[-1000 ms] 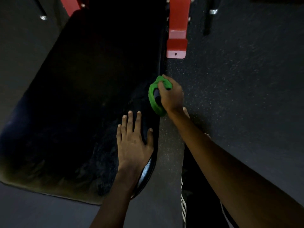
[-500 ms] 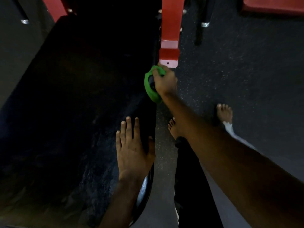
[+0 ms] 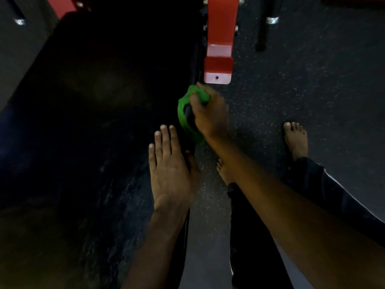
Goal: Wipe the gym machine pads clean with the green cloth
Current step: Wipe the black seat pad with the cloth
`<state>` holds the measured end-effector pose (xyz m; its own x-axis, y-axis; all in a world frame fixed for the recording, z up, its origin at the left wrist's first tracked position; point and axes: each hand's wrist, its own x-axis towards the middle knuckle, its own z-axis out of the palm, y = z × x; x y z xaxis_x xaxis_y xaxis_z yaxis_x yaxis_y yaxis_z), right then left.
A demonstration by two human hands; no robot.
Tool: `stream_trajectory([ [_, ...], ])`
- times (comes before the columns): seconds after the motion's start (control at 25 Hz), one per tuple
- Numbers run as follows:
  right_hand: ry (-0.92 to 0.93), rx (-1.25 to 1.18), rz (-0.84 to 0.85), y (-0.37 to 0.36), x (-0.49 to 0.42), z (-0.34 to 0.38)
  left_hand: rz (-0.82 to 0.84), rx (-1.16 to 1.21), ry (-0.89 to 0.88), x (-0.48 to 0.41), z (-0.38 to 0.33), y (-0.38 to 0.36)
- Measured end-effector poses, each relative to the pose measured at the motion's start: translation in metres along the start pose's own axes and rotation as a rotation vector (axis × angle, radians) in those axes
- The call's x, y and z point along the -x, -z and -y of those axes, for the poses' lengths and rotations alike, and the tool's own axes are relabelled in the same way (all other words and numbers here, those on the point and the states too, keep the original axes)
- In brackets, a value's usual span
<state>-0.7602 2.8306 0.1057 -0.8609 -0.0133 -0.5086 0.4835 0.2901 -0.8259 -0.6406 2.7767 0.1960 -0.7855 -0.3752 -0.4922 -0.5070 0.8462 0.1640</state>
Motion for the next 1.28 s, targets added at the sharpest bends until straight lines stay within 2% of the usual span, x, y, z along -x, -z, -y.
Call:
stream_trajectory([
  [0.12,-0.026,-0.125,-0.004,-0.005,-0.070,-0.004,-0.013,0.003,0.032,-0.003,-0.003,-0.004],
  [0.2,-0.037,-0.181,0.068,0.001,-0.095,-0.011,-0.011,-0.007,0.041,-0.003,-0.003,-0.004],
  [0.32,-0.027,-0.252,0.180,0.012,-0.088,-0.025,-0.005,-0.090,0.035,-0.006,-0.004,-0.007],
  [0.44,0.044,-0.297,0.204,0.014,-0.066,-0.042,0.006,-0.148,0.023,-0.020,-0.008,-0.005],
  [0.64,0.058,-0.302,0.125,0.000,-0.093,-0.042,-0.015,-0.170,-0.073,-0.066,-0.021,-0.009],
  [0.8,0.017,-0.310,0.113,-0.003,-0.138,-0.034,-0.010,-0.206,-0.046,-0.093,-0.029,-0.018],
  [0.96,-0.032,-0.313,0.147,0.004,-0.104,-0.035,0.008,-0.182,-0.033,-0.099,-0.030,-0.019],
  [1.08,0.038,-0.315,0.124,0.005,-0.085,-0.035,-0.001,-0.169,-0.034,-0.098,-0.033,-0.018],
  [1.28,-0.006,-0.251,0.020,-0.012,-0.160,-0.018,-0.006,-0.183,-0.023,-0.098,-0.033,-0.021],
])
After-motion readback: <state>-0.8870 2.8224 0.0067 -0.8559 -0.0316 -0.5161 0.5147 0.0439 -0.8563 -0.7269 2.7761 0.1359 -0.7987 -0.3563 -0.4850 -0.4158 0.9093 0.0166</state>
